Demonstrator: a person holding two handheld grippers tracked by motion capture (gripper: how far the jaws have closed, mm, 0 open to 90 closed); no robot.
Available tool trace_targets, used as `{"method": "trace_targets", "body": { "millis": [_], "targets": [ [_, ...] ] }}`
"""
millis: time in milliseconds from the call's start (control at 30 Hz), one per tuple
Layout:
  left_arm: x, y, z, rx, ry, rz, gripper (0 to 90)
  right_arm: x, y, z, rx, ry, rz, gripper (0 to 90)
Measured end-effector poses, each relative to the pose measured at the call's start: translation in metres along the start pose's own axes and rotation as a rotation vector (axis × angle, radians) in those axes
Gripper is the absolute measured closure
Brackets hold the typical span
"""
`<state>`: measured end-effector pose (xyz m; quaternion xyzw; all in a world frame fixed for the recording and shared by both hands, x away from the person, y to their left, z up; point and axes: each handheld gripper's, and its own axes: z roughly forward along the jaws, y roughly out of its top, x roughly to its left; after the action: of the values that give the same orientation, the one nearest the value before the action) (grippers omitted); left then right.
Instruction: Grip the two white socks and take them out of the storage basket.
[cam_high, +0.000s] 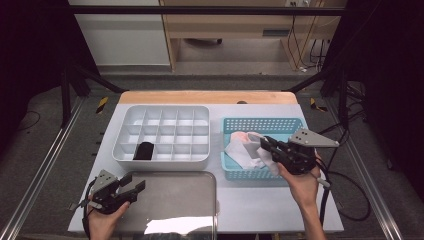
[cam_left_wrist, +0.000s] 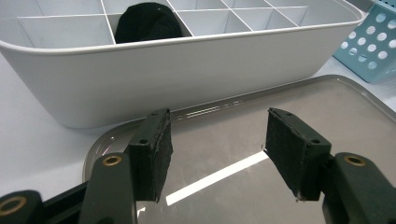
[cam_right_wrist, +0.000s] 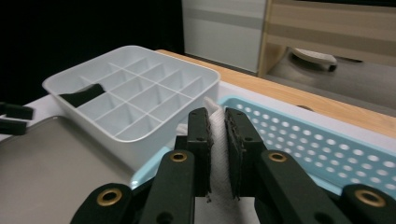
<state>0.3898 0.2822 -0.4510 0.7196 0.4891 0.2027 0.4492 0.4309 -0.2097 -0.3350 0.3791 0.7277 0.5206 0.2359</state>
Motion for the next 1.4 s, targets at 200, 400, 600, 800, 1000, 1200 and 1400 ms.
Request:
{"method": "trace_targets", "body": {
  "millis": [200,400,600,800,1000,1200,1400],
  "targets": [
    [0.000,0.000,-0.001,-0.003,0.001,-0.002,39.8,0.020,-0.005,-0.006,-0.004,0.064,-0.020,80.9],
    [0.000,0.000,-0.001,-0.001,0.004,0.000,39.8,0.032,-0.019,-0.008,0.033,0.100,-0.021,80.8],
    [0.000,0.000,-0.001,-0.001,0.004,0.000,39.8,0.041,-0.032,-0.010,0.065,0.125,-0.027,80.9],
    [-0.001,0.000,-0.001,-0.003,0.004,0.002,39.8,0.047,-0.047,-0.009,0.097,0.157,-0.022,80.8],
    [-0.002,0.000,-0.002,-0.009,0.003,0.004,39.9,0.049,-0.065,-0.003,0.148,0.173,-0.002,80.8],
    [-0.002,0.000,-0.002,-0.007,0.003,0.007,40.0,0.049,-0.086,0.001,0.195,0.169,0.022,80.3],
    [-0.002,0.000,-0.002,-0.008,0.002,0.005,40.1,0.041,-0.109,0.004,0.234,0.148,0.059,79.6]
  ]
}}
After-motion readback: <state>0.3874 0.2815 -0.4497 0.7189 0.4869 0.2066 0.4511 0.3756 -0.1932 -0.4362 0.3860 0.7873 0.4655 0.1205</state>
